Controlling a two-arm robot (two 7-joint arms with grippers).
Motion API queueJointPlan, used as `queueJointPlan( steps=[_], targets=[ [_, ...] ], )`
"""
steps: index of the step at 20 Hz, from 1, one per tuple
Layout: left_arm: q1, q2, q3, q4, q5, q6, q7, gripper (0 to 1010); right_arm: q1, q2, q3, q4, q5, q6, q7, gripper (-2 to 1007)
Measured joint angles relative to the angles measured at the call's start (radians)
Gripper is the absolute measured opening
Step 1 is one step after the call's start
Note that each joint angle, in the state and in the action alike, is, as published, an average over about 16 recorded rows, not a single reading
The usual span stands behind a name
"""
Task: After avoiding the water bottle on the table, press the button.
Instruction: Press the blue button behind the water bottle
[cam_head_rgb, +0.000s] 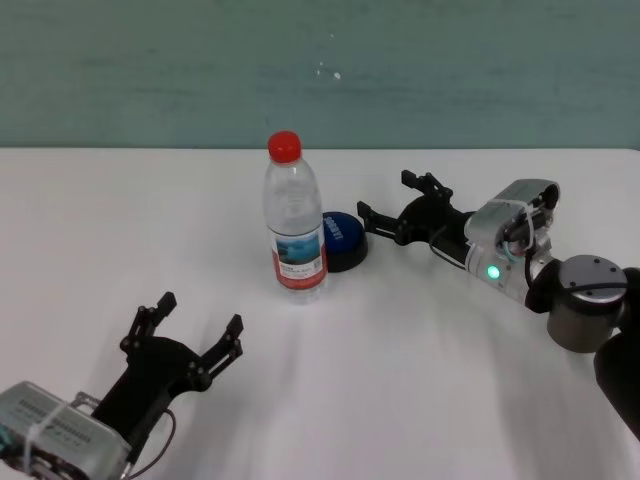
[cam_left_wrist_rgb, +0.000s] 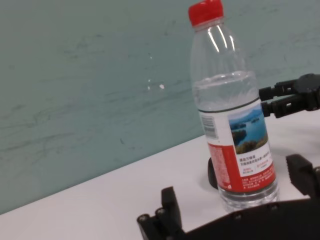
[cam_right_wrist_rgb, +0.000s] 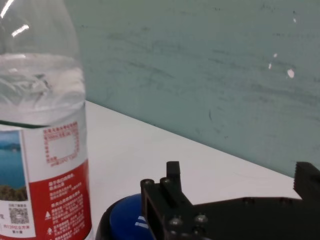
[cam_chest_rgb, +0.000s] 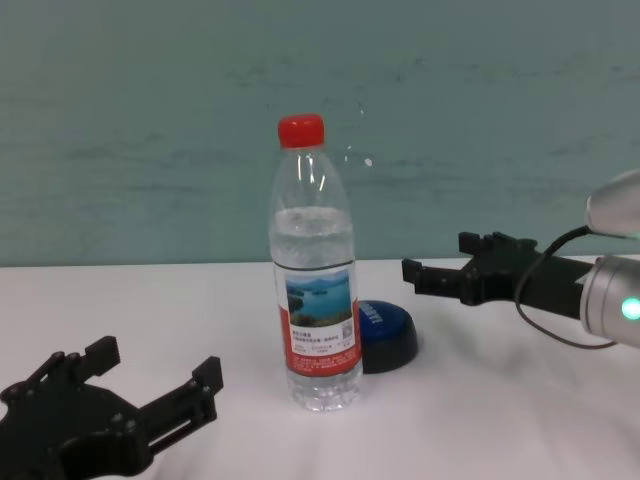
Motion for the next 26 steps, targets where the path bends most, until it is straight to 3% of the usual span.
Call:
queueJointPlan(
  steps=[16, 26],
  targets=[
    [0.0, 0.0, 0.0, 0.0, 0.0, 0.0, 0.0, 1000, 0.056, -0.043, -0.014, 0.128, -0.033, -0.03, 0.018, 1004],
    [0.0, 0.0, 0.0, 0.0, 0.0, 0.0, 0.0, 1000, 0.067, -0.054, -0.011, 0.174, -0.05, -0.038, 0.023, 1004]
  ],
)
